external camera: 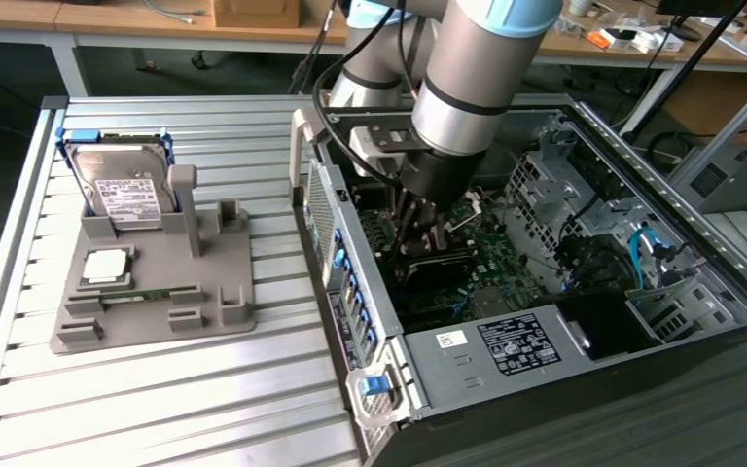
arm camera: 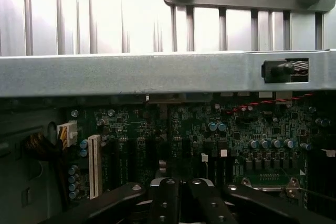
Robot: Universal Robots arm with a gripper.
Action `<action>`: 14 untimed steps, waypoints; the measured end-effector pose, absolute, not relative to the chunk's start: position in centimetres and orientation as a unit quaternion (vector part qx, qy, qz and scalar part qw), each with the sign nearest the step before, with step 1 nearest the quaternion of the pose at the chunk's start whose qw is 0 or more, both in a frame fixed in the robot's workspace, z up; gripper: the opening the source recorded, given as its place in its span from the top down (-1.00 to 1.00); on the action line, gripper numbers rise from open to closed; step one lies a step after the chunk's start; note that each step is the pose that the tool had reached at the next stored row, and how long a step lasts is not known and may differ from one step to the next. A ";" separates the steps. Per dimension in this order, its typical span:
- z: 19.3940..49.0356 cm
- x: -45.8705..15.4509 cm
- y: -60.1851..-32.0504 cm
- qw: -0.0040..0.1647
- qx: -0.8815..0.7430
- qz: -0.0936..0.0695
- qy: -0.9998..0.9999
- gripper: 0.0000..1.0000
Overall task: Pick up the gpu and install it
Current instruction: 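Press down on the gpu until it lock into place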
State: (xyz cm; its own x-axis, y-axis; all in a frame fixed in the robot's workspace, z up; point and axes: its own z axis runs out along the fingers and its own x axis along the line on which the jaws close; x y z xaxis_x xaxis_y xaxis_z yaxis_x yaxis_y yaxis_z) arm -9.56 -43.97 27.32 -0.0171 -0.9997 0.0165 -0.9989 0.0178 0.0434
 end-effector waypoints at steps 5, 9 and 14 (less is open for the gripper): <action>27.1 -9.6 -44.0 0.021 0.701 -0.010 -0.713 0.79; 27.0 -9.8 -44.5 0.020 0.701 -0.010 -0.713 0.79; 27.0 -9.9 -44.9 0.020 0.701 -0.011 -0.713 0.79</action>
State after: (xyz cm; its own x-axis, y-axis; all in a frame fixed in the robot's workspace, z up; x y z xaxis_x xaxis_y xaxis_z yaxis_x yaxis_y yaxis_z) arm -9.86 -44.90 27.01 -0.0163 -0.9998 0.0124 -0.9989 0.0168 0.0433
